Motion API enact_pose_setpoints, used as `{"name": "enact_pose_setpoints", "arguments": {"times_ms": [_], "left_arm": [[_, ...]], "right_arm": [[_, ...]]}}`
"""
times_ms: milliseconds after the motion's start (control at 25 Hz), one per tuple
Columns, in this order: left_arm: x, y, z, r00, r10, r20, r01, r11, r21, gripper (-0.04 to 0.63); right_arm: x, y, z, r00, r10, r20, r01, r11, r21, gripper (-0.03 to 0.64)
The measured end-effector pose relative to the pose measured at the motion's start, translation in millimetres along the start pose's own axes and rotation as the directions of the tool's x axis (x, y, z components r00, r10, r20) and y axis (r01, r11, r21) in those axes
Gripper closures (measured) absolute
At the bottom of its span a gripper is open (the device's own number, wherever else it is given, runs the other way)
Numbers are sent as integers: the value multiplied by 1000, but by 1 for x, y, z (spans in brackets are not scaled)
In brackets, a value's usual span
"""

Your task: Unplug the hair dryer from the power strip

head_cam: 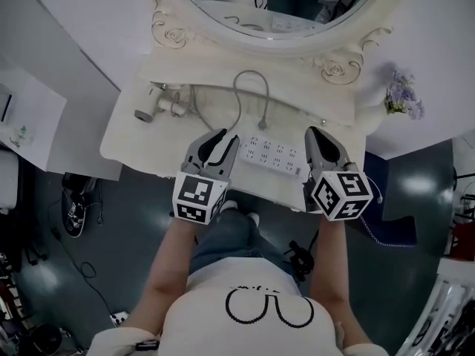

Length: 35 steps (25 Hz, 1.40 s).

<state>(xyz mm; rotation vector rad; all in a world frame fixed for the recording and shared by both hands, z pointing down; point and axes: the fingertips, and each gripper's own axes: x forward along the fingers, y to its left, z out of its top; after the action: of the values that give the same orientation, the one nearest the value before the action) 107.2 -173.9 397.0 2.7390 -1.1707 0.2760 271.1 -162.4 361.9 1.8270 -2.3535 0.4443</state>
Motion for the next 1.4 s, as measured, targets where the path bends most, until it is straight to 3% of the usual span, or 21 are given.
{"name": "enact_pose_setpoints", "arguments": {"times_ms": [40,80,280,480,720,880,1400], "left_arm": [[-6,2,10,1000,-1,27,1,1000,4,500],[-12,4,18,999,-6,46,5,1000,8,600],[-35,16,50,994,-21,104,21,1000,-3,598],[-49,24,65,989,-70,127,60,995,80,598],[-79,39,68,982,-127,141,109,985,133,598],[-95,49,69,977,-139,162,119,984,129,598],[-137,44,102,953,-121,278,91,989,117,598]], "right_arm": [[-7,0,2,1000,-7,16,7,1000,-2,617],[-14,0,4,999,-15,31,15,1000,-4,615],[-36,8,9,996,-59,62,60,998,-14,617],[-50,28,21,985,-126,118,130,991,-27,615],[-81,60,22,956,-249,155,263,962,-77,617],[-106,81,22,937,-302,177,325,939,-116,617],[-141,129,32,938,-272,214,317,923,-218,617]]}}
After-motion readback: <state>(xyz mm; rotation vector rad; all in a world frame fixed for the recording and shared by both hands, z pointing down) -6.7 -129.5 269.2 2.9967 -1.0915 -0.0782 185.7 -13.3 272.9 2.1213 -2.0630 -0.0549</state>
